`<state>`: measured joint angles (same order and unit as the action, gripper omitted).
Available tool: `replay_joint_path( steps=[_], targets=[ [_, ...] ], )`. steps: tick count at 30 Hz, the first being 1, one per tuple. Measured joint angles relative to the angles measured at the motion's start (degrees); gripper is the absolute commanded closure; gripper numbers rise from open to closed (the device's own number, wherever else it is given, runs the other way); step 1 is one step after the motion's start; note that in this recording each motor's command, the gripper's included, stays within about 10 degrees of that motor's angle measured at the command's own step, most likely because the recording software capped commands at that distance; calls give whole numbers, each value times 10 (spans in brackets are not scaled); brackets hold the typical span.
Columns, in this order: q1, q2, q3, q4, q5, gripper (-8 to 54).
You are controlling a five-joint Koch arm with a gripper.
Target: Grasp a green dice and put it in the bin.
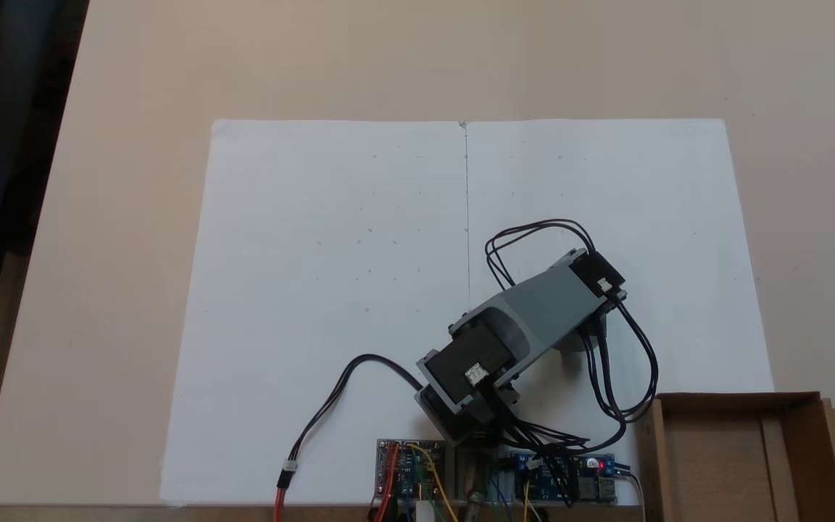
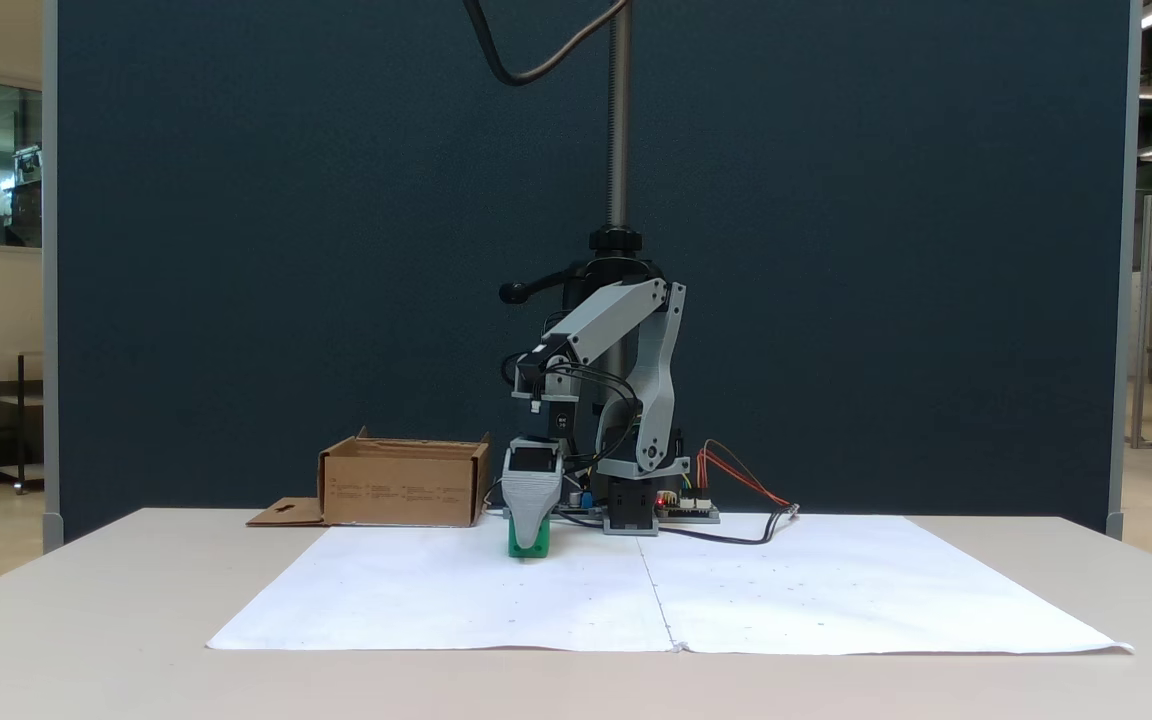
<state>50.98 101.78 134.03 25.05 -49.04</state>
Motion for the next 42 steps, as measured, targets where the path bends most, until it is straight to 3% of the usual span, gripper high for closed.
replay_joint_path(
  steps=[34, 38, 42],
  targets=[
    [0, -25, 1, -38, 0, 68],
    [6, -27, 0, -38, 0, 122],
    [7, -28, 4, -38, 0, 123]
  ],
)
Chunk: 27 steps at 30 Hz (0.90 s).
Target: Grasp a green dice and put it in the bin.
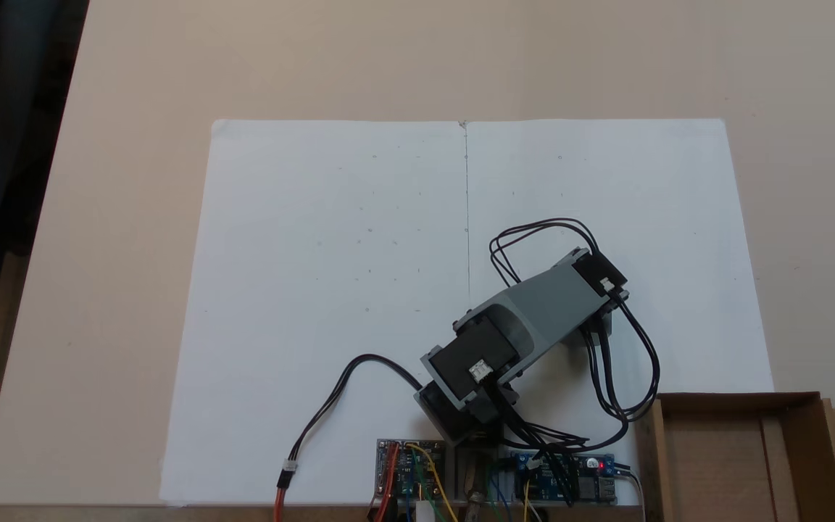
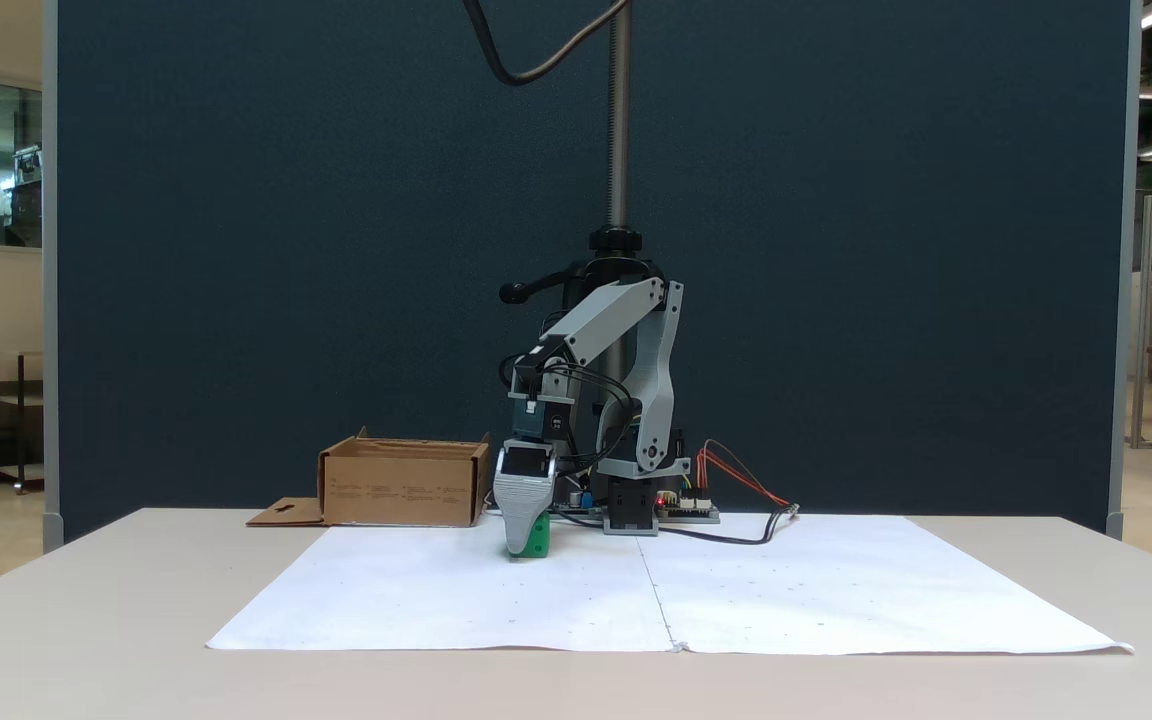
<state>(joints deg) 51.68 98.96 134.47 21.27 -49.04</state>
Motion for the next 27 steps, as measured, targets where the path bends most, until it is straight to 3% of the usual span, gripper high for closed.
replay_joint_path(
  steps=[4, 7, 12, 27],
  targets=[
    [0, 0, 1, 0, 0, 192],
    [0, 1, 3, -2, 0, 194],
    [0, 1, 3, -3, 0, 336],
    [-16, 25, 3, -16, 8, 336]
  ],
)
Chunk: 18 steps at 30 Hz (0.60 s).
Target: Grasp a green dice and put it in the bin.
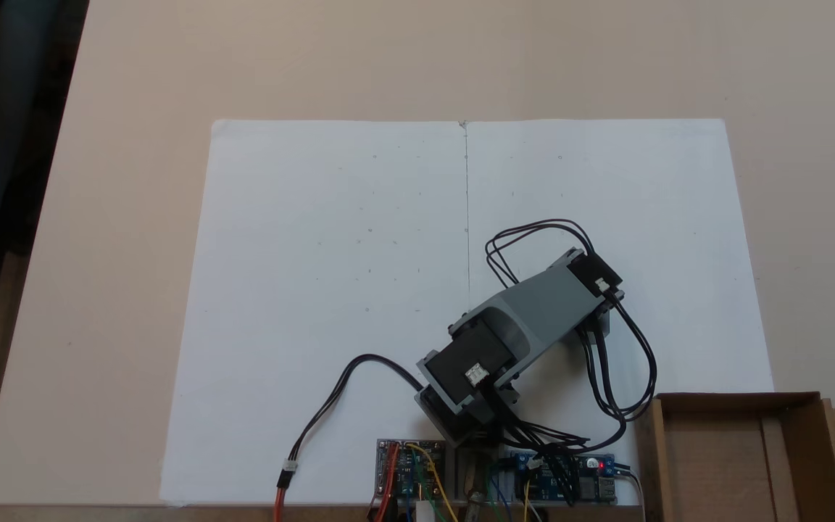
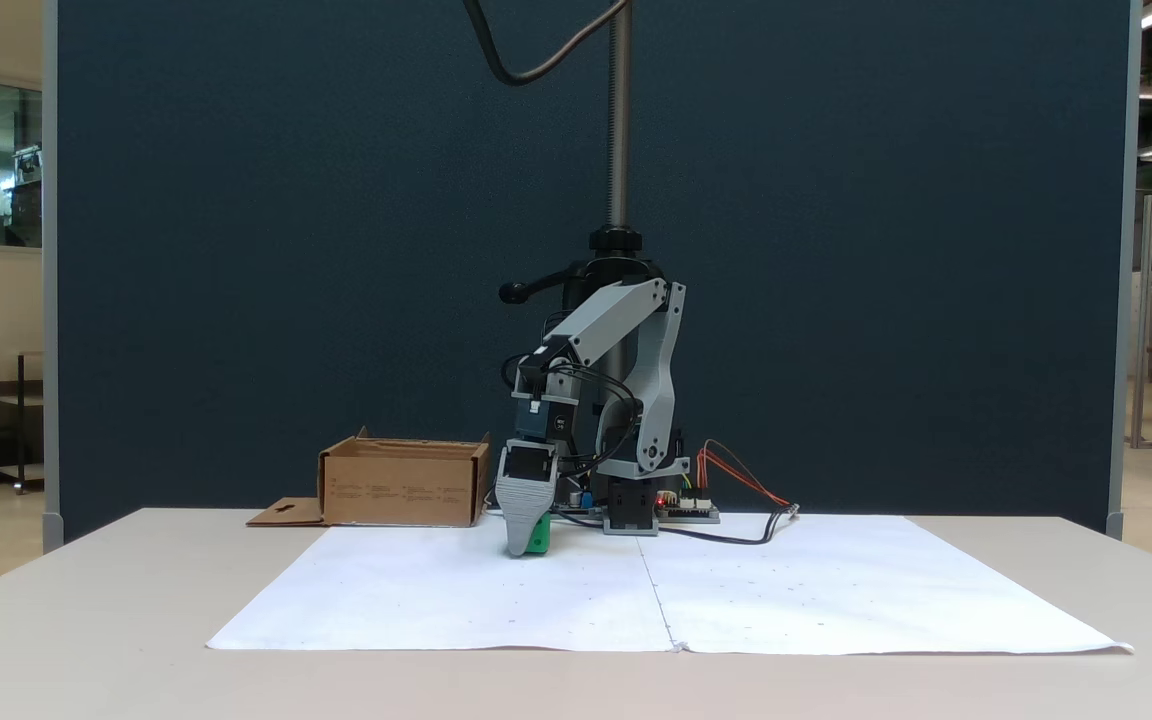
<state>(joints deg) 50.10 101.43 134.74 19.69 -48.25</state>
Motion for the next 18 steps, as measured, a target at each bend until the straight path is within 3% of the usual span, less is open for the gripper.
replay_joint_path(
  steps=[5, 9, 18],
  targets=[
    [-23, 2, -131, 50, 46, 336],
    [-43, 2, -292, 188, 120, 336],
    [-26, 0, -497, 435, 209, 336]
  ],
)
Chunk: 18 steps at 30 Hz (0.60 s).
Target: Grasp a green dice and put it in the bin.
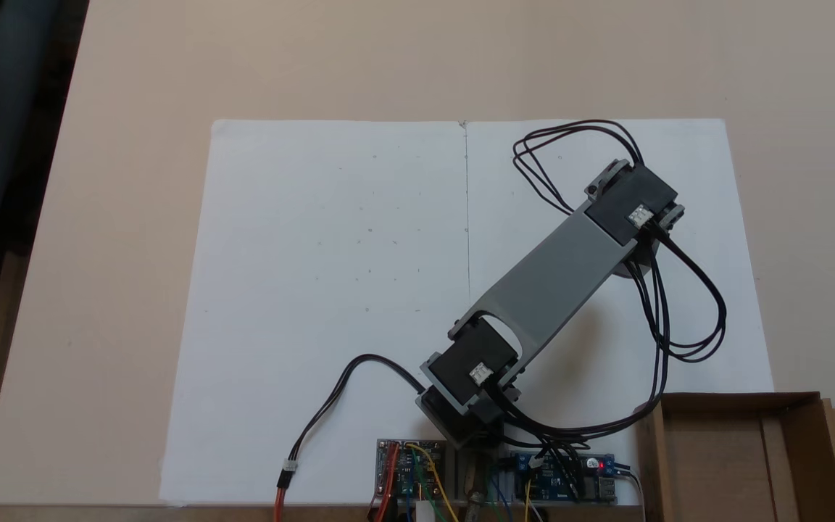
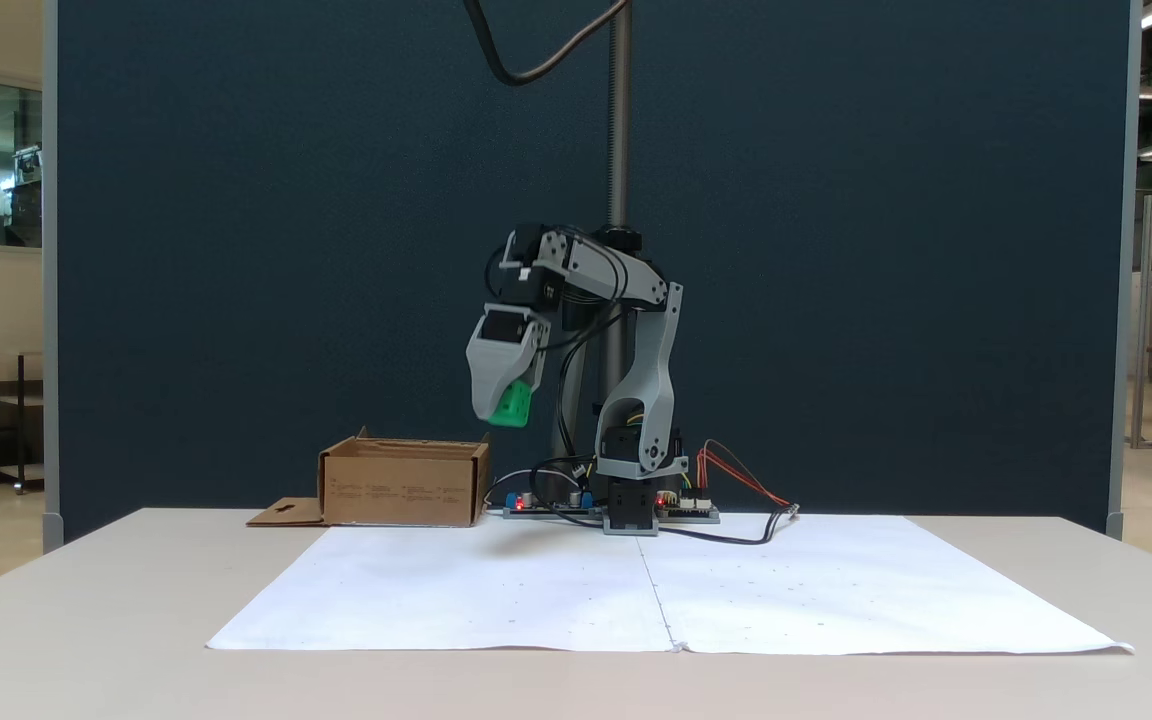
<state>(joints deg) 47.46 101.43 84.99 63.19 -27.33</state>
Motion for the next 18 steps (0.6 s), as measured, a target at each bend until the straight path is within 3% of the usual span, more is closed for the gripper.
replay_joint_path(
  steps=[11, 18],
  targets=[
    [219, -115, -185, 72, 11, 336],
    [428, -290, -375, 36, 47, 336]
  ],
)
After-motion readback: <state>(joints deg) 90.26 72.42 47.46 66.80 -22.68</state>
